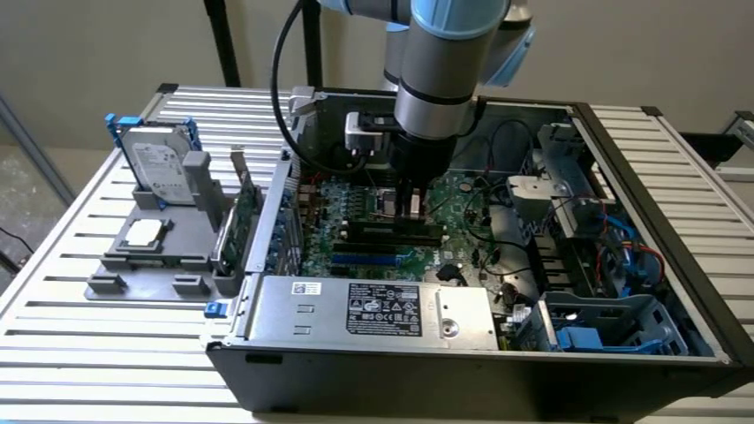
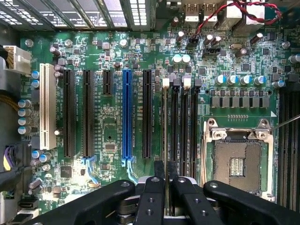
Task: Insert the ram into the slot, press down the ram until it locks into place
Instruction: 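Insert the ram into the slot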
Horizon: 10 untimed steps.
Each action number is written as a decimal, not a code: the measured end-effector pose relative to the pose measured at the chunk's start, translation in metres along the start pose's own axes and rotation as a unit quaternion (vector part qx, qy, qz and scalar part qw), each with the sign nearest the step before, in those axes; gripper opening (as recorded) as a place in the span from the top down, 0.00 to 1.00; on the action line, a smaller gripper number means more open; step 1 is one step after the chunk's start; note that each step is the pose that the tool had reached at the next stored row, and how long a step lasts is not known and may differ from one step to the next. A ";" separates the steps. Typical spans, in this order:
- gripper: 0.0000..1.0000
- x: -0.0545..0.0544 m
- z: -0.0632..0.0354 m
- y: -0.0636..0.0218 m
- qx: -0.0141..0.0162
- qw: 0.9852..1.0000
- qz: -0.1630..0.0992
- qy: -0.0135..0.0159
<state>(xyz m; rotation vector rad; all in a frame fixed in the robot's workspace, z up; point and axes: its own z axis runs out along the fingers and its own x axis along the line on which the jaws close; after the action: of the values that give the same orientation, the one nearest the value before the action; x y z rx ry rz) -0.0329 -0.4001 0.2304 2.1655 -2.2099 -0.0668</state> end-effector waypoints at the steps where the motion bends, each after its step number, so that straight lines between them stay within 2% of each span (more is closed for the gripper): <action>1: 0.87 0.000 0.0003 0.0000 0.000 1.000 0.000 0.000; 10: 0.87 -0.002 0.0014 0.0000 0.000 1.000 0.000 0.000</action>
<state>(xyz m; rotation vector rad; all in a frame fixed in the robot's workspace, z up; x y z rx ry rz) -0.0330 -0.3985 0.2290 2.1651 -2.2095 -0.0661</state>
